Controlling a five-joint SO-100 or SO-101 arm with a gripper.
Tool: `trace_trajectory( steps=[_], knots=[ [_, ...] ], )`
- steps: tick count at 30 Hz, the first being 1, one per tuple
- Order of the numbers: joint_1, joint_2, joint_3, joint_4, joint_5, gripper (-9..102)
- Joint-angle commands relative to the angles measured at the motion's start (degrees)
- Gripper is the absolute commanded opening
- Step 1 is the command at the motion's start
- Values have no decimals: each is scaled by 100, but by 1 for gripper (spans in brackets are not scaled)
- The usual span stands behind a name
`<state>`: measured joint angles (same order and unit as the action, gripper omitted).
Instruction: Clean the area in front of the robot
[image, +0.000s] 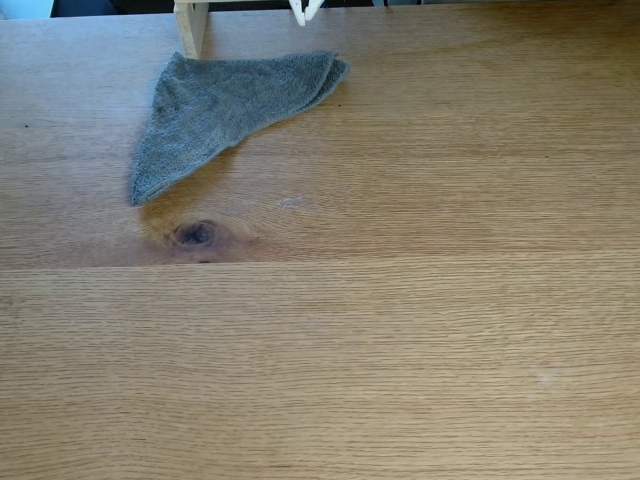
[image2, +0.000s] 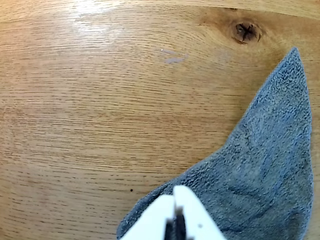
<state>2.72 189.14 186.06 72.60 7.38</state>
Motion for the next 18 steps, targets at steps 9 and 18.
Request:
trace_trajectory(
  steps=[9, 18],
  knots=[
    [1257, 26, 659, -9, -114, 0],
    [940, -905, 580, -782, -343, 5]
  ],
)
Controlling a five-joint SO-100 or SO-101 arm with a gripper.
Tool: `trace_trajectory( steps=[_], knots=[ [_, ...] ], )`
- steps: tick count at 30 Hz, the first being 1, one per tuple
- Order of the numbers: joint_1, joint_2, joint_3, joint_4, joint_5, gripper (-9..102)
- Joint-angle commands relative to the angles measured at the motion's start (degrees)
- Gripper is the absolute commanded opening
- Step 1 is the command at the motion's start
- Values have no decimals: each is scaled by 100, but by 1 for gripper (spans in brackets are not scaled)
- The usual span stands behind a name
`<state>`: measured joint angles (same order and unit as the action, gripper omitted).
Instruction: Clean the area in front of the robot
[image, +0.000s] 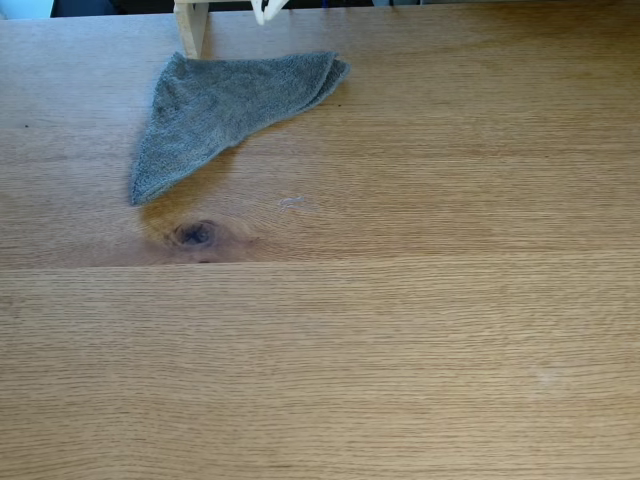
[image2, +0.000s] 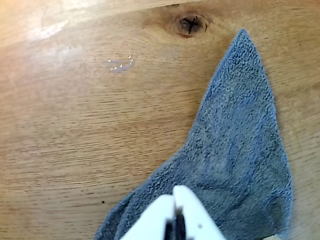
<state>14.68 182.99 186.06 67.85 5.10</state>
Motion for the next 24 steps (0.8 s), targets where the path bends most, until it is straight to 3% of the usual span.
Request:
trace_trajectory(
  steps=[1, 7, 13, 18, 24],
  knots=[
    [-439, -396, 527, -396, -141, 7],
    [-1477, -1714, -844, -809, 378, 10],
    [-1819, -3779, -2962, -1063, 826, 25],
    [-791, -5520, -4702, -1433, 967, 35],
    [1415, -7427, -6038, -1907, 738, 42]
  ],
)
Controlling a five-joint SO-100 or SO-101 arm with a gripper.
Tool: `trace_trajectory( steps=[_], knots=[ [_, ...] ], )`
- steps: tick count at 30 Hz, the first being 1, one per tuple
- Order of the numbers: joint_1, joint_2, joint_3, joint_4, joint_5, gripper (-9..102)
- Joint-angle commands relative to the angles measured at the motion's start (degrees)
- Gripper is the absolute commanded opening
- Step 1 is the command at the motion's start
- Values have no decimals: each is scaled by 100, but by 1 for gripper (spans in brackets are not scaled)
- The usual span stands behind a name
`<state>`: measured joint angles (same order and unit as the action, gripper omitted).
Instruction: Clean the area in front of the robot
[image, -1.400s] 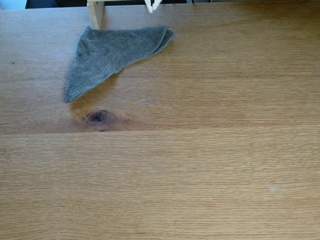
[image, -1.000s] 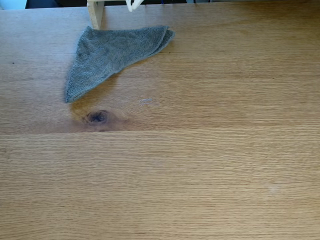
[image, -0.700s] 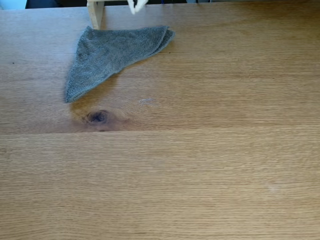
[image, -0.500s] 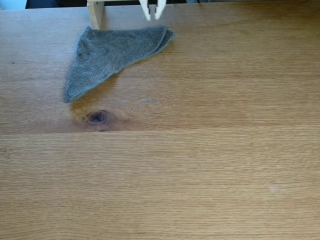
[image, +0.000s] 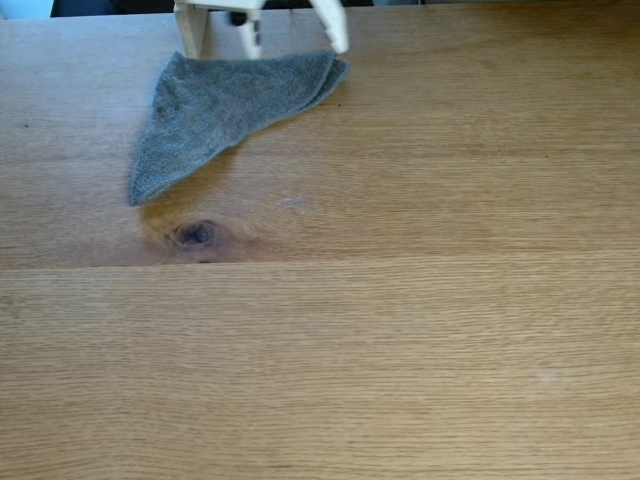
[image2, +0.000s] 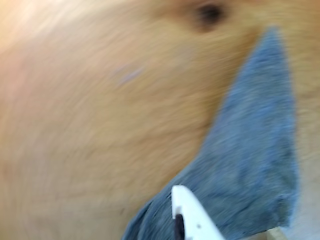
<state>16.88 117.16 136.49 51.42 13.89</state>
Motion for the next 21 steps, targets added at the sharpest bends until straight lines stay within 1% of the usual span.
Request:
trace_trajectory(
  steps=[1, 5, 8, 14, 17, 21],
  knots=[
    [1494, -1187, -1169, -369, -264, 42],
    [2355, -2373, -1204, -914, -853, 44],
    [2681, -3217, -1204, -1345, -1292, 45],
    [2795, -4377, -1204, -2074, -2127, 47],
    [2821, -4746, -1248, -2443, -2382, 45],
    [2856, -4983, -1292, -2663, -2391, 40]
  ],
)
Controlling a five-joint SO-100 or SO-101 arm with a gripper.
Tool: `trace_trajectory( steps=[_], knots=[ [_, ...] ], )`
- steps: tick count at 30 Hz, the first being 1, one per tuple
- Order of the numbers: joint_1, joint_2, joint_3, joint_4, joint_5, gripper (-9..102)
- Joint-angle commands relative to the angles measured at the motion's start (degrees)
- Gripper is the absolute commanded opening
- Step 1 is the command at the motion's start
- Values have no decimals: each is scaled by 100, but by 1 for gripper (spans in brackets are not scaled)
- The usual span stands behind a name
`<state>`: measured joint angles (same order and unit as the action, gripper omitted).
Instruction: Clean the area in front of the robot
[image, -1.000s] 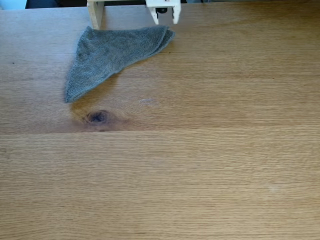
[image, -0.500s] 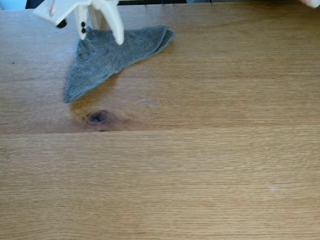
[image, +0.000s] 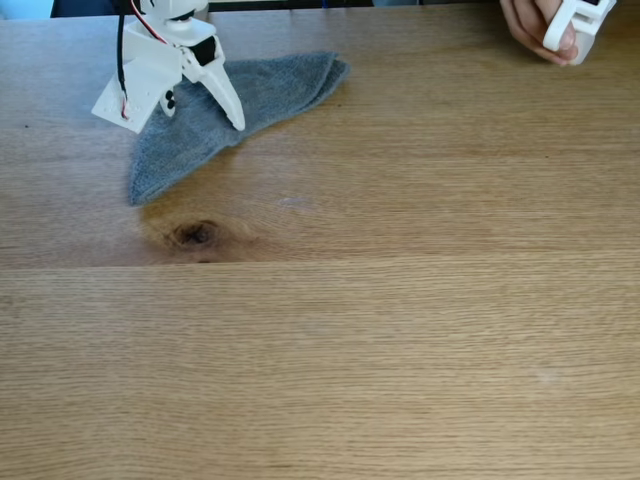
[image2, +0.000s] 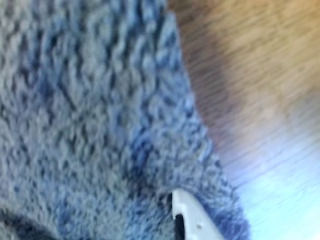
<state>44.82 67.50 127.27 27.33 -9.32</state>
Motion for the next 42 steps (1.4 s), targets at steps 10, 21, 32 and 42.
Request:
trace_trajectory(
  steps=[10, 21, 32, 42],
  knots=[
    [-97, -334, -299, -229, -299, 36],
    [-308, -756, -308, -545, -800, 13],
    [-703, 694, -299, 264, 167, 0],
    [-1758, 3586, -299, 2689, 826, 0]
  ],
)
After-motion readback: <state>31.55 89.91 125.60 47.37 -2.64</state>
